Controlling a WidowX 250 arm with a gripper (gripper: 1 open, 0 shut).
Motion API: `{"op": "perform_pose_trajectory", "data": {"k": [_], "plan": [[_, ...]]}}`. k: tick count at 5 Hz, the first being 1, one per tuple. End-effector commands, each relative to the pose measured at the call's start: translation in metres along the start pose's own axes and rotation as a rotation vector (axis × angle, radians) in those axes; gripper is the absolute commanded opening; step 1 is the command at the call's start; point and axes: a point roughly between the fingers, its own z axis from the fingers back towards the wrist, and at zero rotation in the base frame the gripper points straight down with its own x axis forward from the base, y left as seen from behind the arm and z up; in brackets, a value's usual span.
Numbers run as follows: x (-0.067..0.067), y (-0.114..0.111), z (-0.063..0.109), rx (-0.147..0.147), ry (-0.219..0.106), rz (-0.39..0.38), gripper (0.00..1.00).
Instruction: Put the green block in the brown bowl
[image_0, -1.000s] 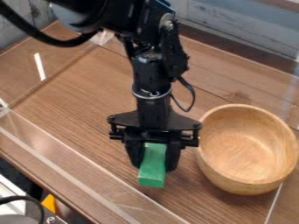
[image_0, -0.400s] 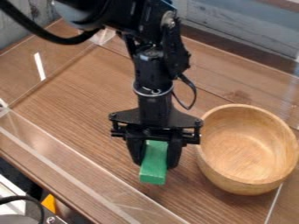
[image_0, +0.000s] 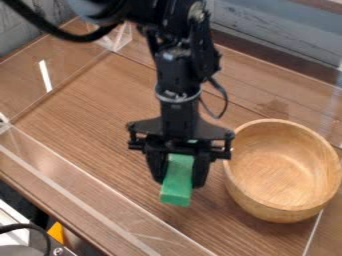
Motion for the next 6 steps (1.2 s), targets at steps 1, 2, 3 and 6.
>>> {"op": "perform_pose_trajectory", "data": {"k": [1, 2, 3, 6], "plan": [[0.003, -0.024, 0.028, -0.028, -0.049, -0.11, 0.0], [-0.002, -0.05, 0.039, -0.036, -0.069, -0.224, 0.0], [-0.009, -0.085, 0.036, -0.04, -0.082, -0.349, 0.0], [-0.007, -0.107, 0.033, -0.062, -0.157, -0.456, 0.0]]}}
